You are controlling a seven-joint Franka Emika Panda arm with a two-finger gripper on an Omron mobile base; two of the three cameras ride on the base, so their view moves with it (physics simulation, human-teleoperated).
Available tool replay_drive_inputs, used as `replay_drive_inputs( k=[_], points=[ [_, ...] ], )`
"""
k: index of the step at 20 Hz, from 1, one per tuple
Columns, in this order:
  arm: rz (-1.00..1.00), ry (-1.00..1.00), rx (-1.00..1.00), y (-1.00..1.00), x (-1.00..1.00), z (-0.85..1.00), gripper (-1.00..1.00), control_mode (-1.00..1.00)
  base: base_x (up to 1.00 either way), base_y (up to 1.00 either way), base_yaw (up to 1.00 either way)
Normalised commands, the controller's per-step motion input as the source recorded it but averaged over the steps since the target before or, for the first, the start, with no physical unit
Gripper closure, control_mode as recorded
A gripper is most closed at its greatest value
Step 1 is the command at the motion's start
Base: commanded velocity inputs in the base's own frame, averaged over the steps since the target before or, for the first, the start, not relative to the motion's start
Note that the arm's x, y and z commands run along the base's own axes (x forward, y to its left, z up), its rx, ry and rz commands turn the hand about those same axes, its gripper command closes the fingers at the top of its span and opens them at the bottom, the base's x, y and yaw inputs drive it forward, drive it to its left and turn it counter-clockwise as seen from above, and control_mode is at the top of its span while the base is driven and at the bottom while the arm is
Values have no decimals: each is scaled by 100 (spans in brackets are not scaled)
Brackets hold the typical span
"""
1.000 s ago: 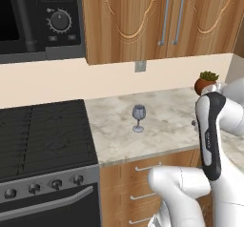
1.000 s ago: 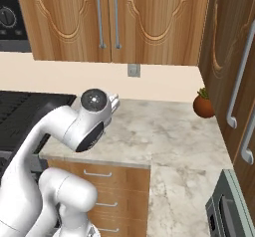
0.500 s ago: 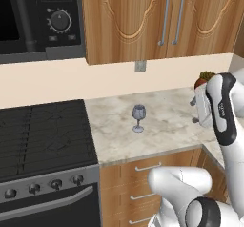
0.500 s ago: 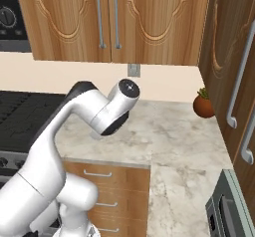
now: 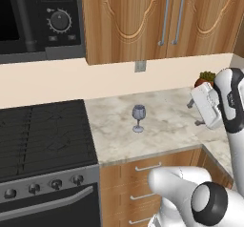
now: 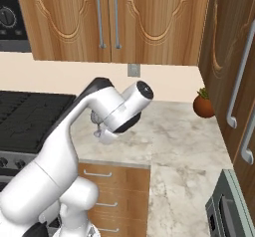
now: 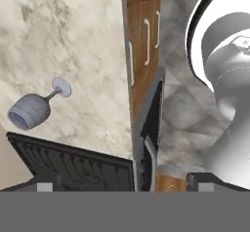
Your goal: Retrieve the wine glasses from the counter and place one next to each plate.
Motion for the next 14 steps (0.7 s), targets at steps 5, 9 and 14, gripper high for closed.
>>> replay_drive_inputs(
  k=[5,9,14],
  points=[
    [44,-15,-2,0,-14,0,-100,-100,0,0,0],
    [47,-28,-3,0,-12,0,-100,-100,0,0,0],
    [45,-31,-1,0,-5,0,-100,-100,0,0,0]
  ],
)
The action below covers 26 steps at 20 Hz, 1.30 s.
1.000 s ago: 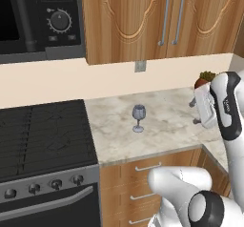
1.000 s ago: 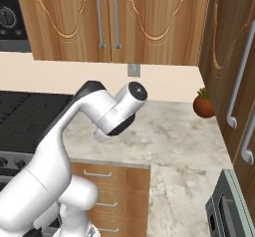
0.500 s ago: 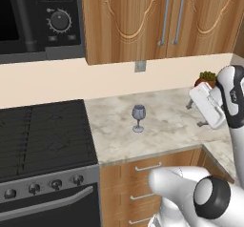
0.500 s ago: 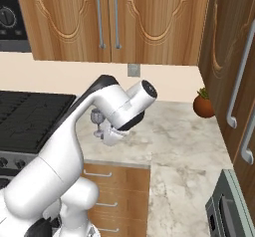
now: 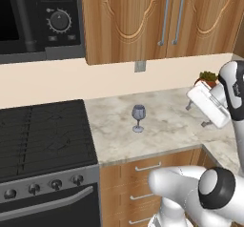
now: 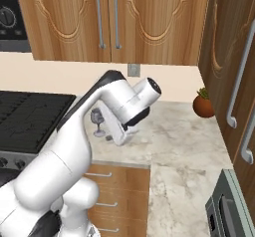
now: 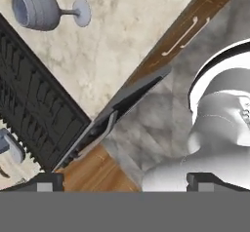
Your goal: Retrieve the wine glasses from the counter and place one next to each plate.
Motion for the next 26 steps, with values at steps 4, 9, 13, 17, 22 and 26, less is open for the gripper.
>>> replay_drive_inputs(
  k=[4,9,13,17,22,26],
  points=[
    [46,-43,-5,0,-13,0,-100,-100,0,0,0],
    [49,-62,-16,0,-33,1,-100,-100,0,0,0],
    [47,-65,-12,1,-37,0,-100,-100,0,0,0],
    [46,-56,-11,0,-20,5,-100,-100,0,0,0],
    [51,-38,-11,0,0,1,-100,-100,0,0,0],
    [61,-28,-12,0,0,0,-100,-100,0,0,0]
  ],
)
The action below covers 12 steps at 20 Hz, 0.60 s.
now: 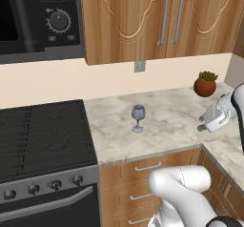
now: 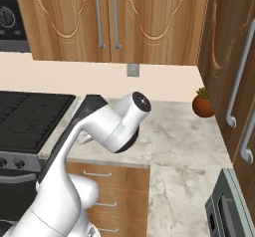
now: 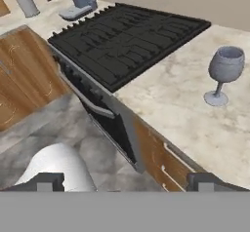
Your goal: Retrieve the wine glasses from the counter and place one next to each plate.
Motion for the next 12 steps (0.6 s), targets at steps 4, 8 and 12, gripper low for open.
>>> replay_drive_inputs(
  k=[4,8,12],
  points=[
    [61,-21,-8,0,2,0,-100,-100,0,0,0],
    [51,-19,-1,0,0,-2,-100,-100,0,0,0],
    [21,-25,8,0,-6,0,-100,-100,0,0,0]
  ],
)
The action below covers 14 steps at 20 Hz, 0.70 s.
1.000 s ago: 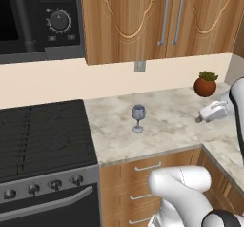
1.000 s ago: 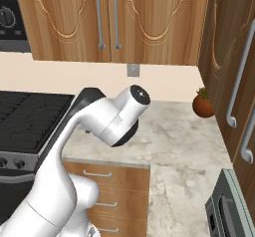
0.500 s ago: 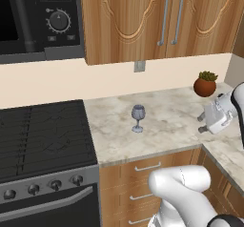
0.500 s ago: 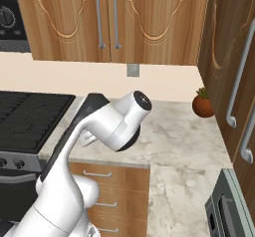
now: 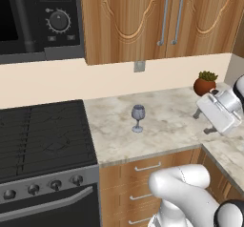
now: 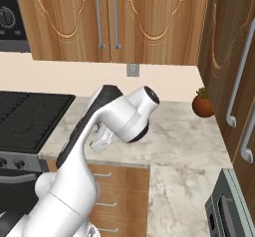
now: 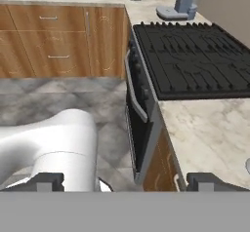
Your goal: Retrieve the wine glasses from the counter and place one next to each plate.
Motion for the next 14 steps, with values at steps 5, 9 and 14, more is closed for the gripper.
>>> replay_drive_inputs(
  k=[5,9,14],
  points=[
    [1,-1,5,0,7,0,-100,-100,0,0,0],
    [3,0,15,0,49,-4,-100,-100,0,0,0],
    [11,0,19,1,48,-13,-100,-100,0,0,0]
  ],
)
